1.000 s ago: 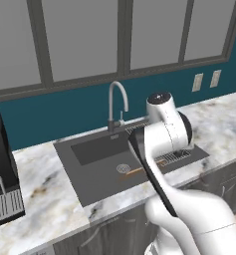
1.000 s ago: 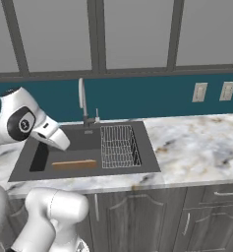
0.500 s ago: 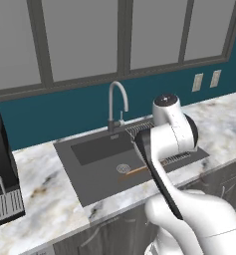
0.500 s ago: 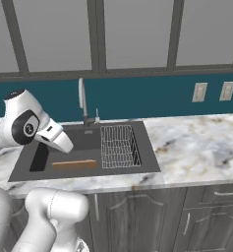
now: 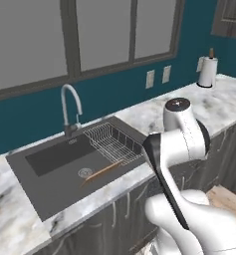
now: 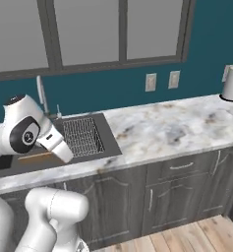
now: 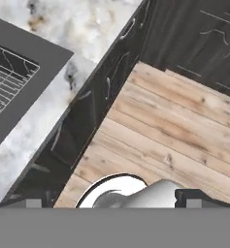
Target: Move the cutting board and knife to the sink. Then move spray from the cabinet to the counter.
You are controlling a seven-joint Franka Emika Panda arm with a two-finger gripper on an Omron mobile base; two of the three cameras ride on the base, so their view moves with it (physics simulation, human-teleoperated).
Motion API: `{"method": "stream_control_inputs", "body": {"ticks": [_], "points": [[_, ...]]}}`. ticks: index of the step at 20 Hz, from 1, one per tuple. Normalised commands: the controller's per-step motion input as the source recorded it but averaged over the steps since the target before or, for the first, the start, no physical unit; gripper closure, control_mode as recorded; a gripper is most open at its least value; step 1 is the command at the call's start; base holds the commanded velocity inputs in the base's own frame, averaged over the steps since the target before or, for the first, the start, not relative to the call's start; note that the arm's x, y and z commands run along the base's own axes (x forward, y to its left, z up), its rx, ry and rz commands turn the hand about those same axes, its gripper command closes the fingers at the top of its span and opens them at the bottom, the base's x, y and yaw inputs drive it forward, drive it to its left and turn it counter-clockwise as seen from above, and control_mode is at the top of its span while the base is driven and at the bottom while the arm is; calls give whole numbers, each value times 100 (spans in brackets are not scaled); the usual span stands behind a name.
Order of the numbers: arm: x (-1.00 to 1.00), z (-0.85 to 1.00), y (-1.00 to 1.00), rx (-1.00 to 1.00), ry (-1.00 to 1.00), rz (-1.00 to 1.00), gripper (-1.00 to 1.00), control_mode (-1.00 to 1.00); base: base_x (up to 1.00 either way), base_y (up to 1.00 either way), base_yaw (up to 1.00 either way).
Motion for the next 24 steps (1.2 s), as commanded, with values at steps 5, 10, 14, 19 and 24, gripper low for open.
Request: {"method": "stream_control_inputs", "body": {"ticks": [5,10,14,19,24], "points": [[0,0,0,0,0,0,-100,100,0,-88,-60],[0,0,0,0,0,0,-100,100,21,-100,-50],[0,0,0,0,0,0,-100,100,4,-98,-70],[0,0,0,0,0,0,-100,100,0,-99,-70],[0,0,0,0,0,0,-100,100,0,-100,-69]]}}
